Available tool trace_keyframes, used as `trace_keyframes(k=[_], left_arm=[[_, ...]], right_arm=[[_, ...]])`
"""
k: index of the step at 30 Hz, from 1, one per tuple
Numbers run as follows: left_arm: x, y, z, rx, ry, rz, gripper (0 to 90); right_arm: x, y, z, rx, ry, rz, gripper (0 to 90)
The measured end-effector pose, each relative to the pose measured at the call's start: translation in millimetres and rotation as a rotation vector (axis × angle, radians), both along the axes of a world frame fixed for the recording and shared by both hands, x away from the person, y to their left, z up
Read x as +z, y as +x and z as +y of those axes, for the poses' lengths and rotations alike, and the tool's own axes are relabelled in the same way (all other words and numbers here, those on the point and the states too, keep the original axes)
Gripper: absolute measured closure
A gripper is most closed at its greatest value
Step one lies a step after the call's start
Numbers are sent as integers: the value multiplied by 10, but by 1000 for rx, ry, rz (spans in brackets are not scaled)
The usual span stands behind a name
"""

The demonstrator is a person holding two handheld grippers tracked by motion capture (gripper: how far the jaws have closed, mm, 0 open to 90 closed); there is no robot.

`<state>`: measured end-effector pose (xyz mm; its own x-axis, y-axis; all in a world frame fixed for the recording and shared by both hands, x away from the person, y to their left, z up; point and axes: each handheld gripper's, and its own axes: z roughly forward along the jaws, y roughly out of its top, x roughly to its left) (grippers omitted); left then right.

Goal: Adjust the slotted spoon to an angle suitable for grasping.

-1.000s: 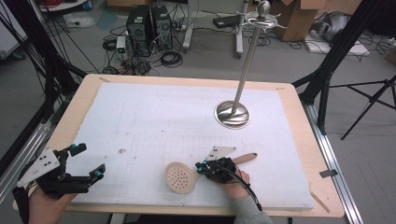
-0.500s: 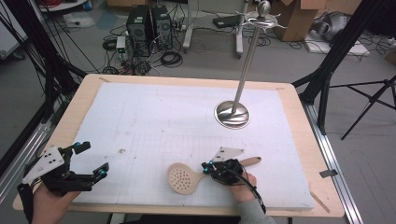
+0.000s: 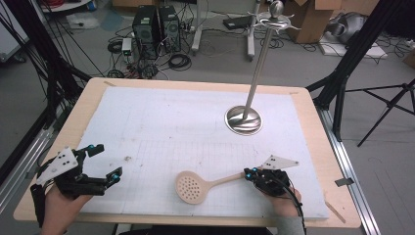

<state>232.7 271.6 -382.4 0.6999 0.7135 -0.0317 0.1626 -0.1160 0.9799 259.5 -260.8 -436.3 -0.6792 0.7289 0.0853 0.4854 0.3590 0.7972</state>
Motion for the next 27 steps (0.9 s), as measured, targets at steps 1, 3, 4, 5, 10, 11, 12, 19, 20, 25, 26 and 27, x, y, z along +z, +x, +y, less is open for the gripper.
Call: trace_keyframes(k=[1, 3, 4, 5, 10, 11, 12, 19, 20, 25, 26, 27], left_arm=[[-1, 16, -7, -4, 4, -1, 21], [-4, 34, -23, -8, 2, 2, 21], [-5, 49, -35, -14, 2, 3, 21], [-7, 58, -48, -16, 0, 3, 21], [-11, 92, -96, -29, 4, 5, 21], [-14, 98, -100, -33, 6, 7, 21], [-17, 101, -104, -33, 4, 8, 21], [-24, 99, -81, -27, 1, 11, 21], [-26, 97, -78, -26, 2, 10, 21], [-29, 67, -61, -17, 5, 11, 21], [-30, 60, -56, -15, 6, 11, 21], [-31, 55, -48, -12, 8, 10, 21]], right_arm=[[-7, -8, -32, -4, 1, -3, 900], [-13, -31, -82, -11, 2, -2, 900], [-13, -44, -94, -15, 2, 3, 900], [-15, -56, -116, -19, 0, 5, 900], [-56, -81, -180, -29, -15, 15, 900], [-56, -81, -180, -29, -15, 15, 900], [-62, -84, -182, -32, -18, 22, 900], [-113, -51, -165, -39, -51, 32, 900], [-112, -48, -161, -42, -52, 31, 900], [-117, -13, -99, -44, -70, 23, 900], [-117, -3, -89, -42, -70, 22, 900], [-121, 13, -81, -40, -72, 16, 900]])
